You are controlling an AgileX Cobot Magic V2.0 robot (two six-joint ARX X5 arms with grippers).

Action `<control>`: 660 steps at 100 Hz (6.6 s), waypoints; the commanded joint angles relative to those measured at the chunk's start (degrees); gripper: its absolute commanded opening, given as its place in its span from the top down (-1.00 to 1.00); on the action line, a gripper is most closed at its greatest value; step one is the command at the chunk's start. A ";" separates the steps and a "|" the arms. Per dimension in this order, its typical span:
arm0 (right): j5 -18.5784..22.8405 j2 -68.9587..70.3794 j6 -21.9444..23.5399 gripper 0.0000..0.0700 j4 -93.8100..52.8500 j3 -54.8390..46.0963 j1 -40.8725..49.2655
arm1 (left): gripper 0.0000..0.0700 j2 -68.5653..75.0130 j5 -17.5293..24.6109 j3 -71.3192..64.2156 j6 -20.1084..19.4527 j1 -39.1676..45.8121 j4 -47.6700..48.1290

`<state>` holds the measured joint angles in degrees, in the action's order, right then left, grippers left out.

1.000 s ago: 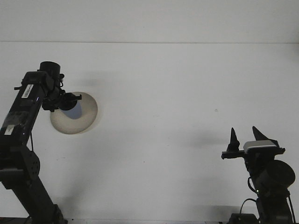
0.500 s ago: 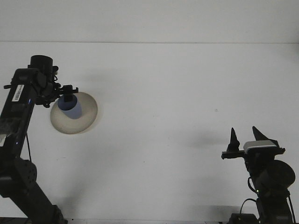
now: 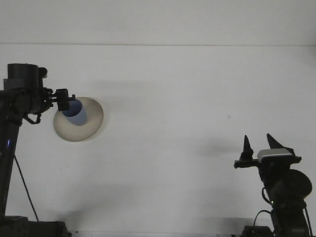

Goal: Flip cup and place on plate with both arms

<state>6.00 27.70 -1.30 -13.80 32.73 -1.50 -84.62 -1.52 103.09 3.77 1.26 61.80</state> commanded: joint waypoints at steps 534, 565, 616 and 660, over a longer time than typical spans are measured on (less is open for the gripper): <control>-0.07 0.00 -0.44 1.00 0.96 0.79 0.02 | 0.97 84.43 0.07 -102.29 -1.97 -5.66 -74.90; -0.07 -0.02 -0.42 1.00 0.96 0.79 0.02 | 0.97 84.43 0.07 -102.29 -1.97 -5.66 -74.90; -0.07 -8.72 -0.44 1.00 4.74 -5.95 0.57 | 0.97 84.43 0.07 -102.29 -1.99 -5.66 -74.90; -2.67 -27.58 -0.35 1.00 11.91 -21.94 0.57 | 0.97 84.43 0.07 -102.29 -1.99 -5.66 -74.90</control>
<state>4.27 0.36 -1.30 -3.70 11.79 -1.06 -0.30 -1.52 1.96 1.43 -4.40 -12.43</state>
